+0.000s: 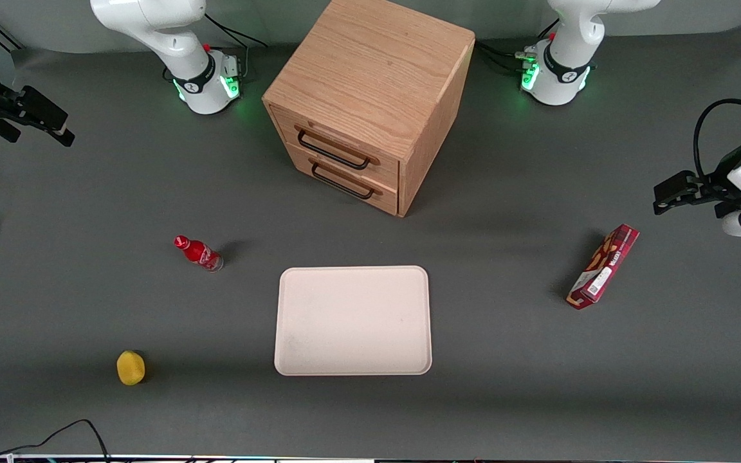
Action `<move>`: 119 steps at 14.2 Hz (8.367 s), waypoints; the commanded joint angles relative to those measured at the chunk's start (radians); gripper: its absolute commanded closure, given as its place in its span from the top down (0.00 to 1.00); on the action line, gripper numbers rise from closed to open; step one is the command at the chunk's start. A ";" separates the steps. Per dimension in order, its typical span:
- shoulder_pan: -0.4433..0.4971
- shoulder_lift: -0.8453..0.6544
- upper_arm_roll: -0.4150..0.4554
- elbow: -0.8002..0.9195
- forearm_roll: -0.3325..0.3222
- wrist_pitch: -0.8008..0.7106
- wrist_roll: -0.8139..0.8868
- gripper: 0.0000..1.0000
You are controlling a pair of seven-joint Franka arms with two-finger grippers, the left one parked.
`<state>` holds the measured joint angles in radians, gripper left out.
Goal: Open upper drawer
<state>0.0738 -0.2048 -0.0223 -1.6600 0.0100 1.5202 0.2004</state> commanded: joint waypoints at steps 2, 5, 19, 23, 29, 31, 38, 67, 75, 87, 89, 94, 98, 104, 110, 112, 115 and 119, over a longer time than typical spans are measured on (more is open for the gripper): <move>0.012 0.010 -0.005 0.029 -0.022 -0.066 0.019 1.00; 0.006 0.013 -0.010 0.042 -0.019 -0.075 0.021 1.00; 0.021 0.189 0.332 0.212 0.163 -0.129 -0.102 1.00; 0.023 0.286 0.395 0.210 0.255 -0.072 -0.298 1.00; 0.023 0.432 0.472 0.154 0.338 -0.003 -0.388 1.00; 0.021 0.429 0.481 0.073 0.338 0.084 -0.549 1.00; 0.015 0.420 0.483 -0.110 0.344 0.280 -0.648 1.00; 0.014 0.447 0.487 -0.291 0.473 0.568 -0.648 1.00; 0.012 0.521 0.418 -0.164 0.404 0.508 -0.642 1.00; 0.015 0.693 0.305 0.107 0.314 0.374 -0.664 1.00; 0.015 0.725 0.283 0.166 0.308 0.333 -0.665 1.00; 0.015 0.797 0.246 0.270 0.288 0.291 -0.667 1.00; 0.015 0.849 0.231 0.365 0.245 0.236 -0.696 1.00; 0.017 0.783 0.217 0.457 0.245 0.089 -0.685 1.00; 0.020 0.564 0.214 0.493 0.237 -0.029 -0.532 1.00; 0.021 0.466 0.216 0.490 0.190 -0.105 -0.397 1.00; 0.006 0.337 0.172 0.476 0.076 -0.227 -0.305 1.00; 0.007 0.153 0.027 0.297 0.025 -0.281 -0.305 1.00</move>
<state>0.0756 0.0662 0.0515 -1.1910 0.0641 1.2296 -0.1231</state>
